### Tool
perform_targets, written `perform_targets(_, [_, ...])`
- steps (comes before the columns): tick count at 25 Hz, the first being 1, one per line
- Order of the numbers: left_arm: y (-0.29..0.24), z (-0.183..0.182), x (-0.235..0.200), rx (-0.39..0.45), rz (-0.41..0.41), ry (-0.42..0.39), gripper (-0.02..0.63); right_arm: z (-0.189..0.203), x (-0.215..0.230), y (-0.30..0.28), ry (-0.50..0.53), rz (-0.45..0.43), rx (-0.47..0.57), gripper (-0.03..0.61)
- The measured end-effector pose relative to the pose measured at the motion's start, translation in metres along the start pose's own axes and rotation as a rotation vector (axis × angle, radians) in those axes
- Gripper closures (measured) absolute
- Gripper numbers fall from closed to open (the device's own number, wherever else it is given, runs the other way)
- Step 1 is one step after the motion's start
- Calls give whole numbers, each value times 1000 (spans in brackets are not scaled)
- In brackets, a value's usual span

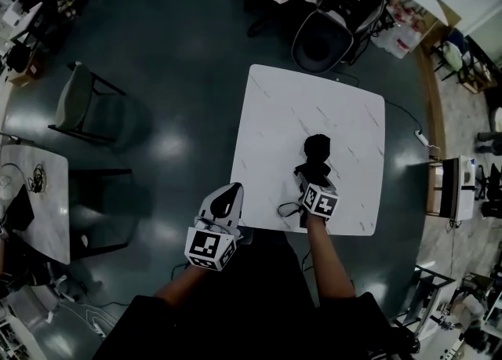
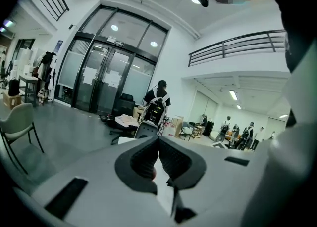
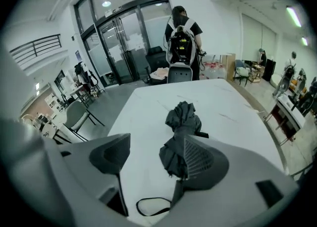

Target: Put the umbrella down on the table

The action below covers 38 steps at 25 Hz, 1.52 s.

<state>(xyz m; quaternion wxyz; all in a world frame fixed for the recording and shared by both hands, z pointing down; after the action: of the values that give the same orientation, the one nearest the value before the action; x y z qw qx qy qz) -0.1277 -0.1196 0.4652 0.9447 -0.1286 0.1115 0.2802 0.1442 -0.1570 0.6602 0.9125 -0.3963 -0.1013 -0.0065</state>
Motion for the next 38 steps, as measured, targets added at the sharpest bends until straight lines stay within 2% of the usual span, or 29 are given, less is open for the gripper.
perform_targets(5, [38, -10, -7, 29, 100, 11, 595, 7, -73, 81, -20, -45, 149, 234])
perform_targets(6, [44, -12, -8, 35, 122, 9, 595, 8, -89, 97, -29, -55, 178, 254])
perform_targets(9, [58, -11, -10, 34, 183, 14, 595, 9, -133, 144, -21, -68, 274, 343])
perform_targets(12, [70, 0, -7, 22, 242, 29, 595, 12, -166, 184, 8, -68, 391, 527])
perform_targets(13, [73, 4, -4, 20, 263, 29, 595, 13, -175, 194, 5, -70, 426, 560])
perform_targets(16, [79, 8, 7, 17, 313, 25, 597, 16, -195, 215, 3, -83, 497, 561])
perform_targets(20, [88, 2, 23, 45, 366, -1, 596, 11, -214, 243, 96, -55, 597, 561])
perform_targets(26, [94, -4, 36, 66, 386, -27, 597, 5, -216, 279, 143, -1, 732, 561])
perform_targets(31, [98, -1, 55, 70, 408, -49, 597, 16, -209, 294, 146, 30, 763, 561])
perform_targets(38, [105, 11, 71, 44, 436, -68, 597, 28, -210, 299, 149, 28, 763, 561])
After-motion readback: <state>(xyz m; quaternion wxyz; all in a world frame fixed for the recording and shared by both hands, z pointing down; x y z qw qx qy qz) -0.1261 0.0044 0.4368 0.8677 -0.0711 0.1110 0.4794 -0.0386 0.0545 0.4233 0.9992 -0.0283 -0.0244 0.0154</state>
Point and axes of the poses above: the fingertips, and each gripper's own axes: y backward along the fingers, x to its right, z out of its underside, the point moved 4 cm from there along y, backward along the fingers, and after that the axes turned 4 degrees about x, right-handed, at the moved point
